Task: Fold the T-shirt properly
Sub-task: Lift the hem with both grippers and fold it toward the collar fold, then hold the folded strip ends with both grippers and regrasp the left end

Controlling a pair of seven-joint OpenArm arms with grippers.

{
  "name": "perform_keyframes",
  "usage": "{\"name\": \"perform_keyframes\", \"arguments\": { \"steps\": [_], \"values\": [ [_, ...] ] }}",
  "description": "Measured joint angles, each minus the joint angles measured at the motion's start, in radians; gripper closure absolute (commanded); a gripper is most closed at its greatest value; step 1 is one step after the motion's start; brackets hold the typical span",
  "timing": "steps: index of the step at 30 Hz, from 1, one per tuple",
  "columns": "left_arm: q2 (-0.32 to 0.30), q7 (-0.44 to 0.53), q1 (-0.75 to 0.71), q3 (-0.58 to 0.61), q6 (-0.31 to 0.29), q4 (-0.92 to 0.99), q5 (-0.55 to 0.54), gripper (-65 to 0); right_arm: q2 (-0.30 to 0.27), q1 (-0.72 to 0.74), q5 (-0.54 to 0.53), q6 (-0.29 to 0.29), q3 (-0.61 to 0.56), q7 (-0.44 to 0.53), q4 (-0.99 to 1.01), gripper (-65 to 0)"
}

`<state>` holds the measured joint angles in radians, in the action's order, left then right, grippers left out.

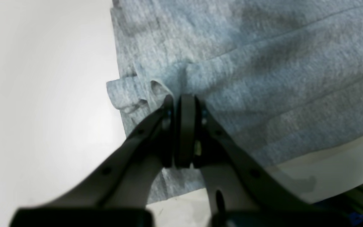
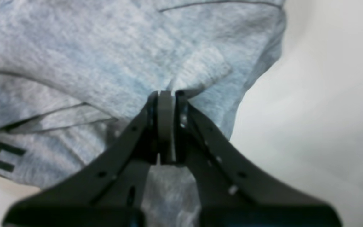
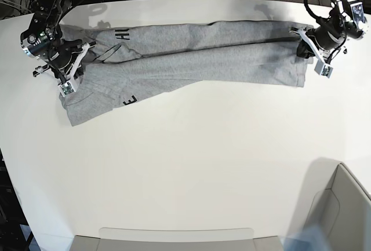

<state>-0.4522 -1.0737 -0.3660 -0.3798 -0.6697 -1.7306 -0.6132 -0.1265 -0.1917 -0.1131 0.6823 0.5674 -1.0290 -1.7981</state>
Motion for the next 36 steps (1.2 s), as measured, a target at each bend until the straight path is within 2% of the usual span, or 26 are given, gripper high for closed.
{"name": "perform_keyframes", "arguments": {
  "steps": [10, 27, 29, 31, 36],
  "values": [
    [0.019, 0.0, 0.0, 0.0, 0.003, 0.0, 0.0, 0.0, 0.014, -0.05, 0.0, 0.0, 0.0, 0.005, 0.0, 0.0],
    [0.018, 0.0, 0.003, 0.0, 0.003, 0.0, 0.0, 0.0, 0.048, -0.09, 0.003, 0.0, 0.003, 0.005, -0.002, 0.0],
    [0.018, -0.001, 0.003, 0.0, 0.003, 0.0, 0.0, -8.2, 0.047, -0.09, 0.003, 0.0, 0.003, 0.005, -0.002, -1.6],
    [0.023, 0.0, 0.003, -0.011, 0.003, 0.0, 0.0, -13.3, 0.047, -0.089, 0.004, 0.0, 0.003, 0.005, -0.002, -5.3],
    [0.136, 0.01, 0.006, -0.225, -0.004, -0.002, 0.0, -19.6, 0.047, -0.088, 0.004, 0.0, 0.003, 0.005, -0.002, -10.6]
  ]
}}
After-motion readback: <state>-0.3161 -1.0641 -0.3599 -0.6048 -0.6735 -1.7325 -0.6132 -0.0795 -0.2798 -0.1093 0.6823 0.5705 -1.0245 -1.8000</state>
